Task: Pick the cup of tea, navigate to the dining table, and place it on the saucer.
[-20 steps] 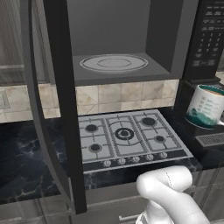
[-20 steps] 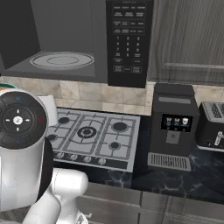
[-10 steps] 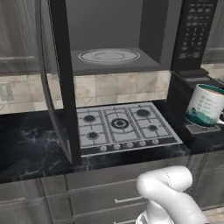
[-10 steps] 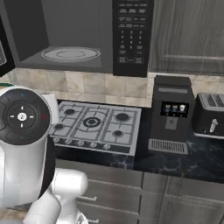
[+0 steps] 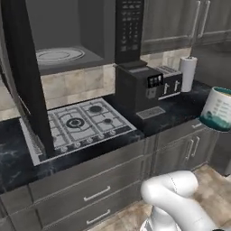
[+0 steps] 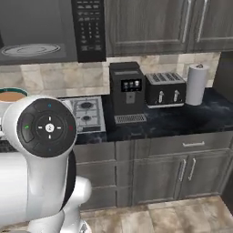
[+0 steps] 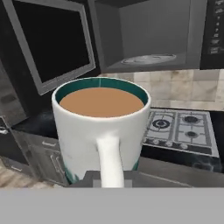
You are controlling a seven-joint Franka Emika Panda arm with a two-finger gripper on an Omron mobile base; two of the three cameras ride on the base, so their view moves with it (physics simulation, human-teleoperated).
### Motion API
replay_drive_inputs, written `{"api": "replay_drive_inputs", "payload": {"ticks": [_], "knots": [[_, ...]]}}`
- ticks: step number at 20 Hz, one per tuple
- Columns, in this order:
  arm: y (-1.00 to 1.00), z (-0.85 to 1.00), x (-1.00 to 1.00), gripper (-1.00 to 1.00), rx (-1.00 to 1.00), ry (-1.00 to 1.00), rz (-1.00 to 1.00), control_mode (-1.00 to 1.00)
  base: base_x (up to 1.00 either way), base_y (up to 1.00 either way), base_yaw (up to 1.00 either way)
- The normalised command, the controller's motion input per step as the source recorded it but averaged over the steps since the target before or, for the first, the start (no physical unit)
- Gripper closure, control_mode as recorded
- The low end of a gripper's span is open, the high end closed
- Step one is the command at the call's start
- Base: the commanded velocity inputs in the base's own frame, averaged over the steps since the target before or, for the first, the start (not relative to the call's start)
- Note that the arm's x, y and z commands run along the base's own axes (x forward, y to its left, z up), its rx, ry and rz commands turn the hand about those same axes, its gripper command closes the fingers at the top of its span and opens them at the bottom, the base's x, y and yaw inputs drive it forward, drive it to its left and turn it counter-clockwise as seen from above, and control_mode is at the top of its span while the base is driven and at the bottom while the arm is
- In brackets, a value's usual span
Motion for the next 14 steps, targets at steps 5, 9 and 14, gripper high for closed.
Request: {"api": "replay_drive_inputs", "payload": {"ticks": [5, 9, 14], "knots": [[0.00, 0.00, 0.00, 1.00, 0.00, 0.00, 0.00, 1.00, 0.00, 0.07, -1.00], [0.00, 0.00, 0.00, 1.00, 0.00, 0.00, 0.00, 1.00, 0.00, 0.06, -1.00], [0.00, 0.00, 0.00, 1.00, 0.00, 0.00, 0.00, 1.00, 0.00, 0.06, -1.00]]}}
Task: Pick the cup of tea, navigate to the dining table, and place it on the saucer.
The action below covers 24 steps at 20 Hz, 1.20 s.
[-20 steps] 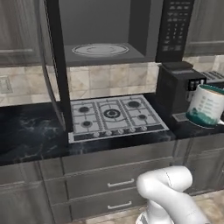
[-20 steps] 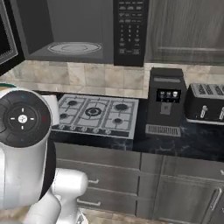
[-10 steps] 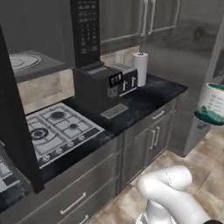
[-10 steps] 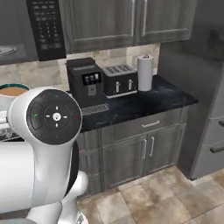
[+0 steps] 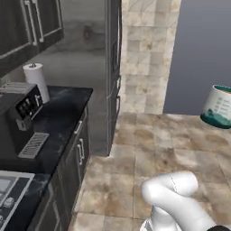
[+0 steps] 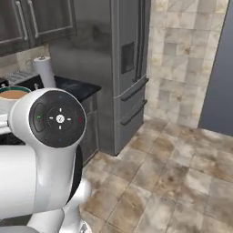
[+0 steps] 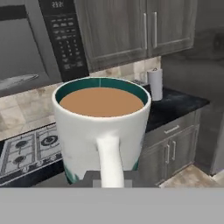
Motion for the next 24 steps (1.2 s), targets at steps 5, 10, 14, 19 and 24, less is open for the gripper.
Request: {"api": "replay_drive_inputs", "payload": {"ticks": [5, 10, 14, 19, 24], "knots": [[0.00, 0.00, 0.00, 1.00, 0.00, 0.00, 0.00, 1.00, 0.00, 0.05, -1.00], [0.00, 0.00, 0.00, 1.00, 0.00, 0.00, 0.00, 1.00, 0.00, 0.04, -1.00], [0.00, 0.00, 0.00, 1.00, 0.00, 0.00, 0.00, 1.00, 0.00, 0.04, -1.00], [0.00, 0.00, 0.00, 1.00, 0.00, 0.00, 0.00, 1.00, 0.00, 0.04, -1.00], [0.00, 0.00, 0.00, 1.00, 0.00, 0.00, 0.00, 1.00, 0.19, 0.28, -0.95]]}}
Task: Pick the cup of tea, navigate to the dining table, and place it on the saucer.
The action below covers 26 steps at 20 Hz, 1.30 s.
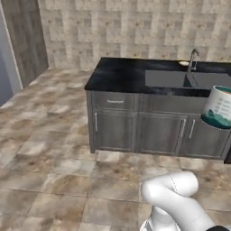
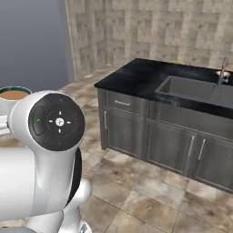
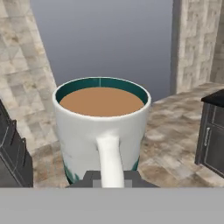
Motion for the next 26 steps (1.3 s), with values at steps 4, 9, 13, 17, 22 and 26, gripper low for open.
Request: {"api": "replay_drive_inputs", "payload": {"ticks": [4, 9, 13, 17, 22, 26], "knots": [[0.00, 0.00, 0.00, 1.00, 0.00, 0.00, 0.00, 1.00, 0.97, 0.80, -0.67], [0.00, 0.00, 0.00, 1.00, 0.00, 0.00, 0.00, 1.00, 1.00, 0.97, -0.53], [0.00, 0.00, 0.00, 1.00, 0.00, 0.00, 0.00, 1.00, 1.00, 1.00, -0.41], [0.00, 0.00, 0.00, 1.00, 0.00, 0.00, 0.00, 1.00, 0.91, 1.00, -0.28], [0.00, 0.00, 0.00, 1.00, 0.00, 0.00, 0.00, 1.00, 0.54, 1.00, -0.12], [0.00, 0.00, 0.00, 1.00, 0.00, 0.00, 0.00, 1.00, 0.41, 1.00, -0.06]]}}
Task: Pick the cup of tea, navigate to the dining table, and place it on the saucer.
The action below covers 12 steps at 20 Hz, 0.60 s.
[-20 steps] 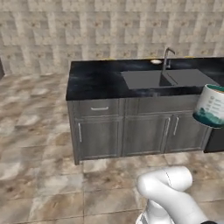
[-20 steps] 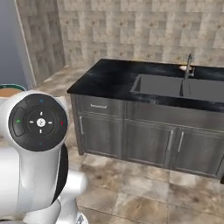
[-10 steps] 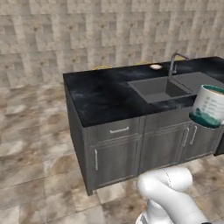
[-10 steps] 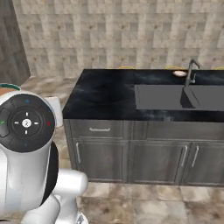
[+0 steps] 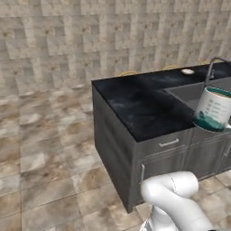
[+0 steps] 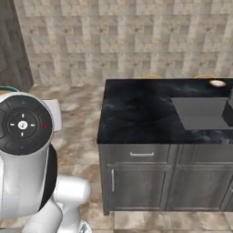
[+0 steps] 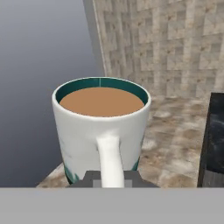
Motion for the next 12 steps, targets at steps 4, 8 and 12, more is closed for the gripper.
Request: {"api": "replay_drive_inputs", "payload": {"ticks": [4, 8, 12], "knots": [[0.00, 0.00, 0.00, 1.00, 0.00, 0.00, 0.00, 1.00, 0.32, 1.00, -0.05], [0.00, 0.00, 0.00, 1.00, 0.00, 0.00, 0.00, 1.00, 0.52, 1.00, -0.07], [0.00, 0.00, 0.00, 1.00, 0.00, 0.00, 0.00, 1.00, 0.94, 1.00, -0.19]]}}
